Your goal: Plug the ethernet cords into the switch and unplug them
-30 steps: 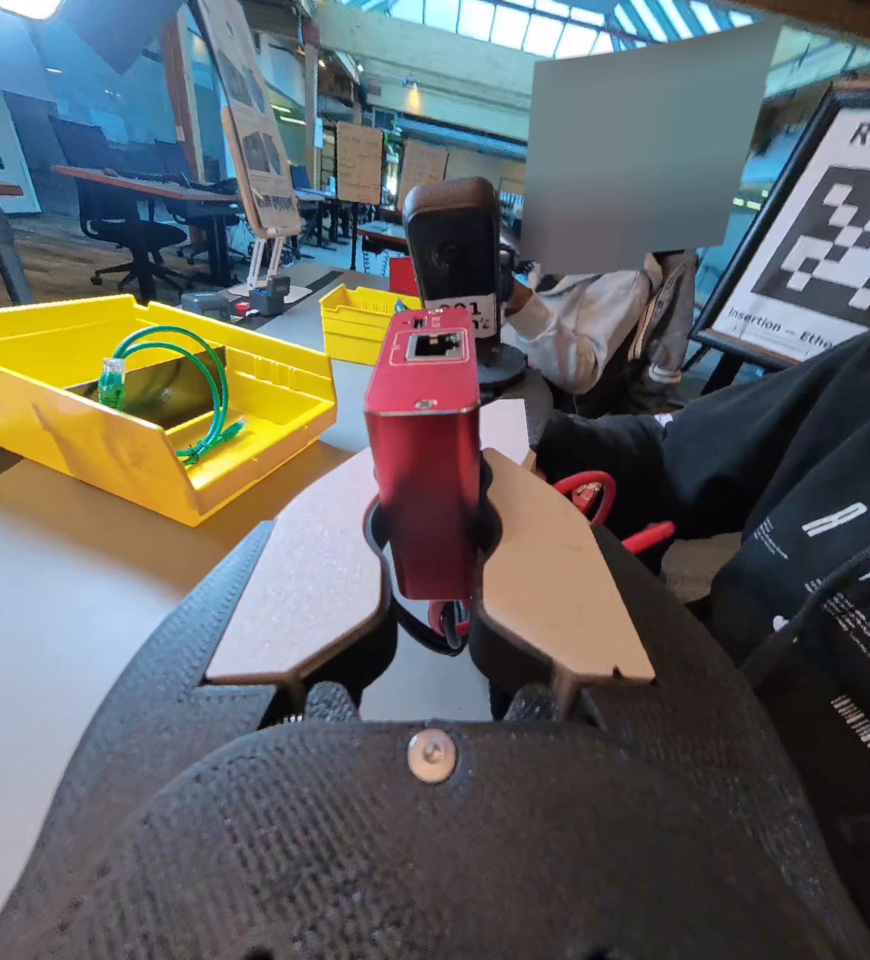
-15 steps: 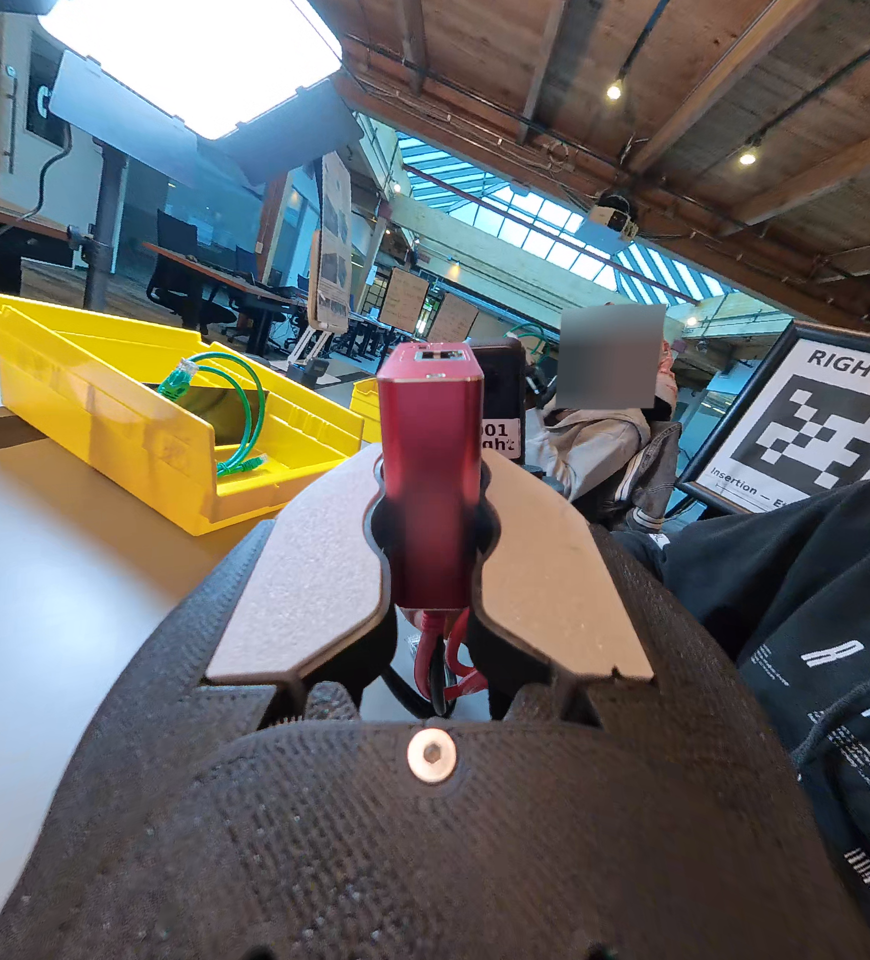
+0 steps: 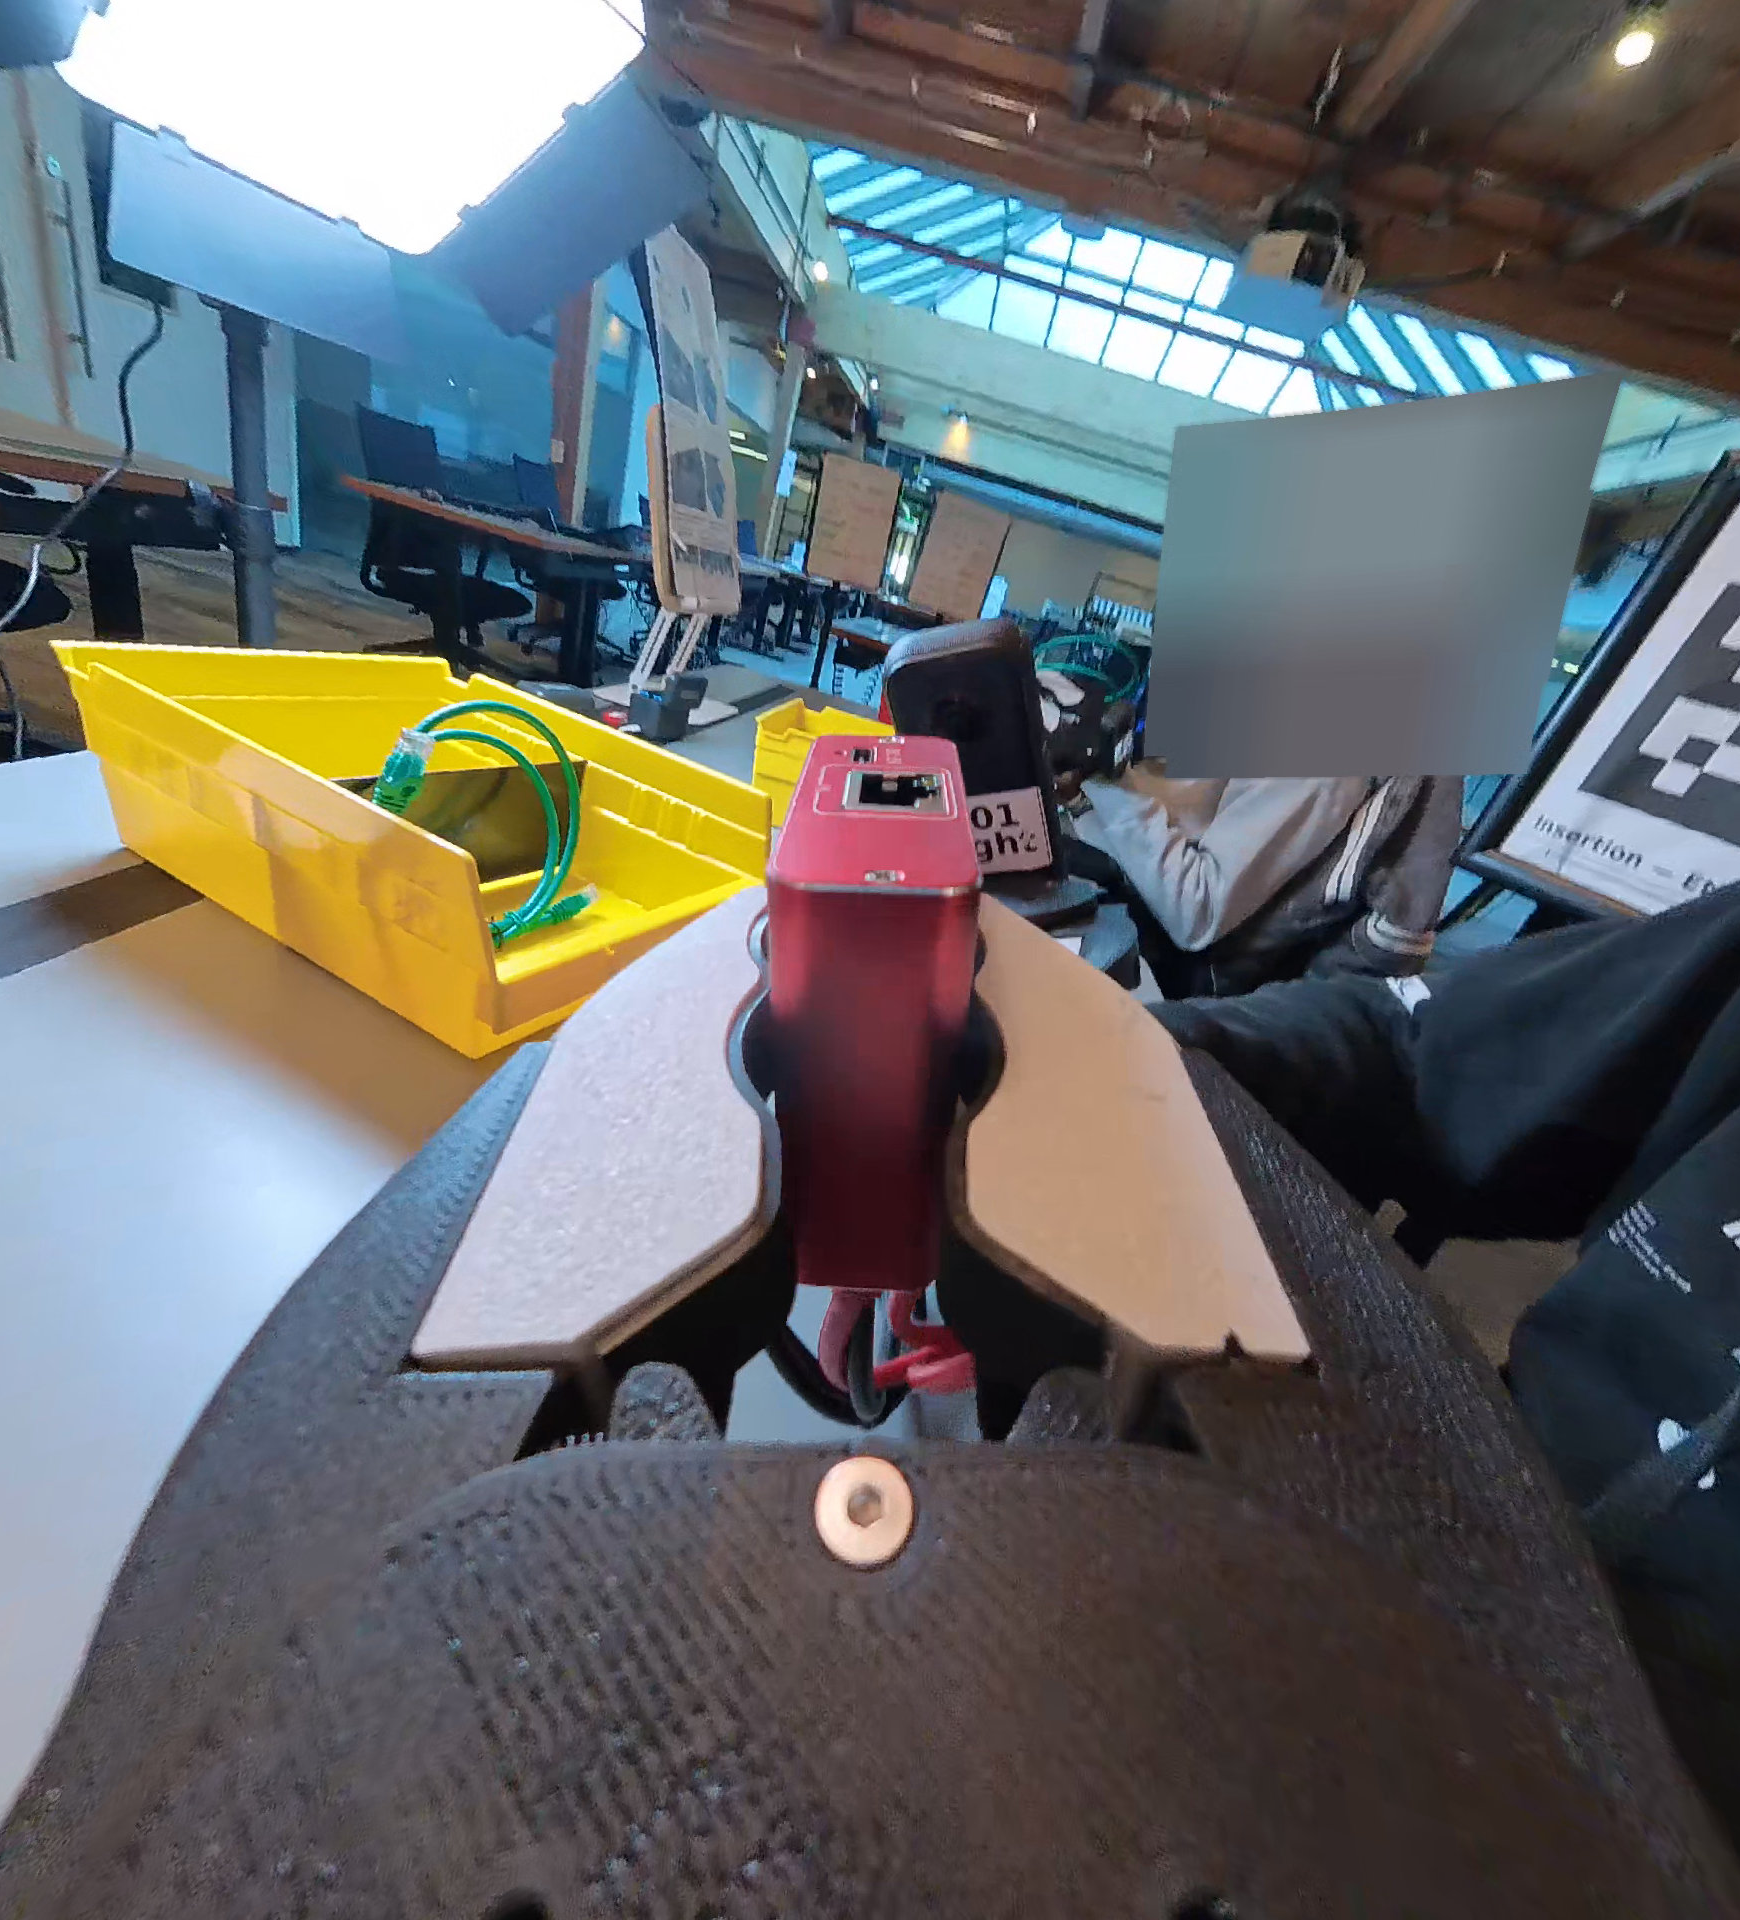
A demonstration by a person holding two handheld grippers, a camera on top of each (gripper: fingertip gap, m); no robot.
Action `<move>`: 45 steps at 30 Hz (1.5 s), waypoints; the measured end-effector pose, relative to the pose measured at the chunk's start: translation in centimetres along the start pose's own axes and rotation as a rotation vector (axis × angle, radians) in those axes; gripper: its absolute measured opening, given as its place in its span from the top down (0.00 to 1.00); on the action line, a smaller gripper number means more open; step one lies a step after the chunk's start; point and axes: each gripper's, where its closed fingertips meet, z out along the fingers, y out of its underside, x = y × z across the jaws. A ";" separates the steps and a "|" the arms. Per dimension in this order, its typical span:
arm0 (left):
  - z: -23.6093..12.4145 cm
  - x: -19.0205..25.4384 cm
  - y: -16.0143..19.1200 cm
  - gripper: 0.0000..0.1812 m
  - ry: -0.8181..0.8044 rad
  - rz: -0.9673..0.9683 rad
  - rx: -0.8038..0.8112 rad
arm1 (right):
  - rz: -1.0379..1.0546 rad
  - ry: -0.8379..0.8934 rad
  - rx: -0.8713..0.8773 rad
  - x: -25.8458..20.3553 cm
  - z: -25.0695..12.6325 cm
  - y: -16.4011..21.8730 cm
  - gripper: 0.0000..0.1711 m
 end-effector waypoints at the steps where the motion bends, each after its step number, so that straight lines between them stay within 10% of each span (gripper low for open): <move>1: 0.0 -0.1 -0.1 0.84 -0.005 -0.007 0.014 | 0.005 0.005 0.012 0.0 0.0 0.0 0.91; 18: -0.9 0.3 -2.7 0.83 -0.007 -0.103 0.212 | -0.397 0.122 0.067 -0.8 0.6 -1.8 0.92; 32: -0.8 3.7 -3.1 0.84 0.038 0.278 0.212 | -0.072 -0.057 0.059 -2.4 0.1 -2.0 0.93; 45: -0.8 2.9 -4.1 0.84 0.105 -0.013 0.327 | -0.344 -0.009 -0.011 -3.0 -0.1 -2.2 0.92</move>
